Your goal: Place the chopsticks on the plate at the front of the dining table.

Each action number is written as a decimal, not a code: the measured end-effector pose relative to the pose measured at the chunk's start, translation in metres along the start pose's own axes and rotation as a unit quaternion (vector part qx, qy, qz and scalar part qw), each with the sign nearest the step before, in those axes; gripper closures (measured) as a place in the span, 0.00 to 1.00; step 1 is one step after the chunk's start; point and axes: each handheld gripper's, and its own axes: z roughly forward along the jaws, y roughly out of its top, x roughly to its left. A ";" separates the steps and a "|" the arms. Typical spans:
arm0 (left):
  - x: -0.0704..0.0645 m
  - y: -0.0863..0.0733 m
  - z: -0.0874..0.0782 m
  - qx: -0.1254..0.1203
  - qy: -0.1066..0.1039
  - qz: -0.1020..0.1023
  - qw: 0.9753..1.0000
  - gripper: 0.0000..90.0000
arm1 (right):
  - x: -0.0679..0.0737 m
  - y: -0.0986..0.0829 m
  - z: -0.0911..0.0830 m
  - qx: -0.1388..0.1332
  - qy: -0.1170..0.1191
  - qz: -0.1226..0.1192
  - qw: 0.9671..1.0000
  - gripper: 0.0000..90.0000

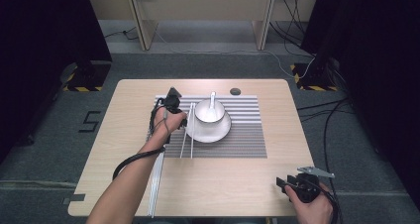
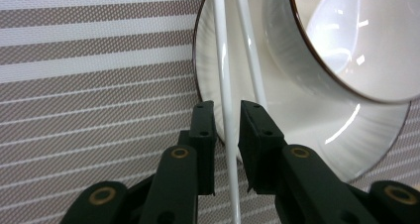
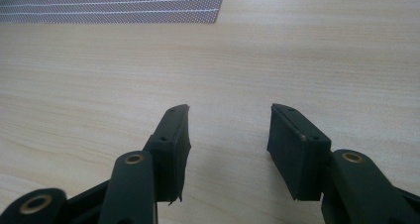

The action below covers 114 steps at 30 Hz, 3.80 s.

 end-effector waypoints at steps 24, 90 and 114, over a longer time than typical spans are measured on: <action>0.009 -0.055 -0.014 0.005 -0.015 0.047 0.999 0.79 | 0.002 -0.001 -0.001 -0.002 -0.003 0.001 1.000 0.57; -0.003 -0.073 0.001 0.028 -0.004 0.083 0.996 0.74 | 0.001 -0.001 -0.001 -0.002 -0.003 0.003 1.000 0.57; 0.041 -0.116 -0.048 -0.083 -0.011 0.072 0.994 0.57 | 0.002 0.000 -0.002 -0.004 -0.005 0.000 1.000 0.57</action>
